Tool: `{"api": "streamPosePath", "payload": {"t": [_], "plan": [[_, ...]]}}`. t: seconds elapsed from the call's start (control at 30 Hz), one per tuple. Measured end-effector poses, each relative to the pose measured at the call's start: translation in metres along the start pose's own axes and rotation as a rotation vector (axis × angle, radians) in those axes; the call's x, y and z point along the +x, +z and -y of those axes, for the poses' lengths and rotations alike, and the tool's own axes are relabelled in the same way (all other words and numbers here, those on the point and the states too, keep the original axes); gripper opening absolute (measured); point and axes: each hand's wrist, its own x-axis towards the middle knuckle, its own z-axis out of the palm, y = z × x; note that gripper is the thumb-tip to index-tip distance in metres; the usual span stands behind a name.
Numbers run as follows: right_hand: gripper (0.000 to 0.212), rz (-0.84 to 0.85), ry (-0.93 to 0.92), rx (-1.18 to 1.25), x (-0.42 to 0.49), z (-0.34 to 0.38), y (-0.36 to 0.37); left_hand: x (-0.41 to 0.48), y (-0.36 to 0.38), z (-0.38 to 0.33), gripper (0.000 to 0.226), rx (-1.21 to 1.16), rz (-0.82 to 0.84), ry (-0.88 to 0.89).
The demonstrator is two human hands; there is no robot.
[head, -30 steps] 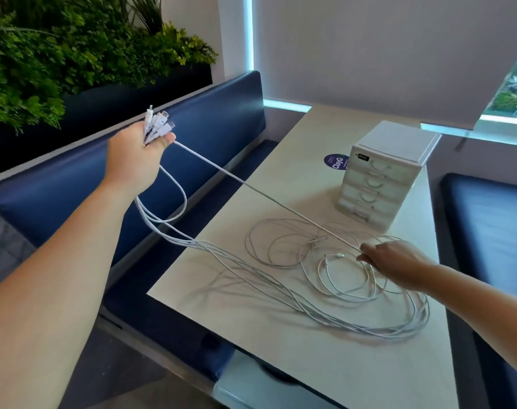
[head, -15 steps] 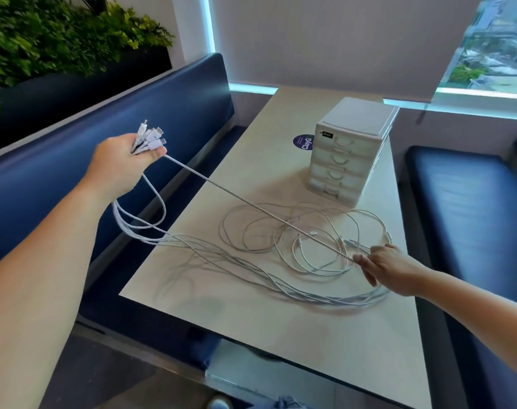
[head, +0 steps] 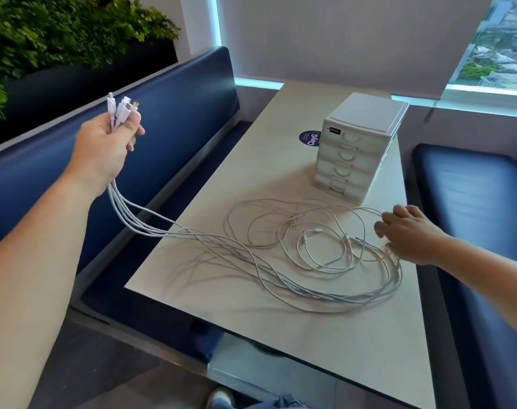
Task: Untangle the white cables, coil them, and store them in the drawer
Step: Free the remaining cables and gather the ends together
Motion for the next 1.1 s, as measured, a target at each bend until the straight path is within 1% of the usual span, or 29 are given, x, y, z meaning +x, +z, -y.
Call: {"api": "streamPosePath", "payload": {"t": [0.13,0.2,0.23,0.3,0.37,0.43,0.5,0.53,0.57,0.6,0.7,0.8,0.87,1.0,1.1], "plan": [[0.037,0.081,0.031,-0.023,0.01,0.011,0.006,-0.005,-0.001,-0.002,0.04,-0.093,-0.03,-0.058],[0.041,0.096,0.032,0.038,0.016,0.024,0.006,-0.009,-0.001,-0.002,0.041,-0.131,-0.037,-0.073],[0.039,0.087,0.024,0.106,0.02,0.034,0.004,-0.01,-0.001,-0.002,0.041,-0.147,-0.039,-0.079],[0.034,0.018,-0.02,0.276,0.03,0.061,-0.004,-0.012,0.0,0.0,0.039,-0.176,-0.034,-0.085],[0.033,-0.133,-0.119,0.46,0.043,0.093,-0.015,-0.013,0.0,0.001,0.037,-0.201,-0.037,-0.089],[0.042,-0.2,-0.188,0.629,0.055,0.129,-0.031,-0.013,-0.001,0.001,0.036,-0.219,-0.057,-0.101],[0.058,-0.207,-0.228,0.714,0.068,0.166,-0.047,-0.011,-0.002,0.002,0.035,-0.24,-0.074,-0.109],[0.062,-0.199,-0.233,0.731,0.076,0.184,-0.056,-0.01,-0.005,0.002,0.036,-0.248,-0.086,-0.111],[0.062,-0.176,-0.224,0.723,0.082,0.2,-0.063,-0.009,-0.007,0.003,0.036,-0.257,-0.097,-0.112],[0.057,-0.145,-0.208,0.695,0.088,0.212,-0.07,-0.008,-0.01,0.004,0.036,-0.267,-0.108,-0.114],[0.028,-0.035,-0.169,0.555,0.1,0.231,-0.077,-0.003,-0.023,0.006,0.034,-0.291,-0.159,-0.112],[0.02,-0.009,-0.198,0.45,0.096,0.235,-0.073,0.007,-0.041,0.012,0.038,-0.319,-0.243,-0.102],[0.012,-0.031,-0.224,0.468,0.093,0.238,-0.072,0.014,-0.05,0.018,0.04,-0.335,-0.282,-0.106],[0.017,-0.091,-0.33,0.422,0.093,0.226,-0.058,0.028,-0.062,0.027,0.037,-0.391,-0.362,-0.117],[0.018,-0.18,-0.403,0.452,0.087,0.21,-0.04,0.04,-0.069,0.031,0.036,-0.408,-0.363,-0.123]]}}
